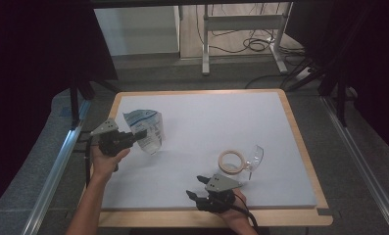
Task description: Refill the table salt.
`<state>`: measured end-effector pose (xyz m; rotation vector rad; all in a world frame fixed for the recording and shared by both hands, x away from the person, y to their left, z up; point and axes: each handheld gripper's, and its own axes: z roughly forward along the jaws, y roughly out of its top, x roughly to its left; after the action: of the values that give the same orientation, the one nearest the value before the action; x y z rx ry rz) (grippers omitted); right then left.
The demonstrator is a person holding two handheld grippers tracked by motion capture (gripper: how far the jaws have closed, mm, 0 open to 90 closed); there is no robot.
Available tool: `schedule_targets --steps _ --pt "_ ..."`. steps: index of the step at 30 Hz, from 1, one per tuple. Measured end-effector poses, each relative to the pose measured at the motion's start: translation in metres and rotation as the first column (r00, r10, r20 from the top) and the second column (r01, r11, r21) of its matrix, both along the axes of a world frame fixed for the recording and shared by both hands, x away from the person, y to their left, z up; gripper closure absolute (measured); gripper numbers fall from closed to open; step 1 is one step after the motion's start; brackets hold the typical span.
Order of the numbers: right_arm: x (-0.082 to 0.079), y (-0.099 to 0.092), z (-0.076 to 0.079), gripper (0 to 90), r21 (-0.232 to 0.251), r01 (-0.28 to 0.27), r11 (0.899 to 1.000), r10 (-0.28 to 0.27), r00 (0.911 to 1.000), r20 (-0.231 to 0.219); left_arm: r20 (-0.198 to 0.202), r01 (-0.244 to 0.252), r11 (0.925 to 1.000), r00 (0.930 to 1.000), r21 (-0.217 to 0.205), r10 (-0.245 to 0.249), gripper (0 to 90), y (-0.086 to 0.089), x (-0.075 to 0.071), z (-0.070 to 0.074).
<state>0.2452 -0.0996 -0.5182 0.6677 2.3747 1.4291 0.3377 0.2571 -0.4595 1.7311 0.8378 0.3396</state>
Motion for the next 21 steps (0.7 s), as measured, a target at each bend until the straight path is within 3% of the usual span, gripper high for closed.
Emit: schedule_targets --steps 6,11,21 --pt "0.000 0.000 0.000 39.8 -0.009 0.009 1.000 -0.009 0.9999 0.007 -0.014 0.028 0.9996 0.9995 0.005 -0.028 89.9 -0.010 -0.008 0.002" --pt "0.000 0.000 -0.002 39.8 -0.016 0.017 1.000 -0.017 0.9997 0.017 -0.004 0.063 0.9979 0.9980 0.015 -0.063 89.8 -0.017 -0.014 0.005" --pt "-0.007 0.000 -0.002 39.8 -0.028 0.036 0.999 -0.035 0.9983 0.047 0.015 0.118 0.9930 0.9929 -0.007 -0.118 89.8 -0.030 -0.028 0.015"
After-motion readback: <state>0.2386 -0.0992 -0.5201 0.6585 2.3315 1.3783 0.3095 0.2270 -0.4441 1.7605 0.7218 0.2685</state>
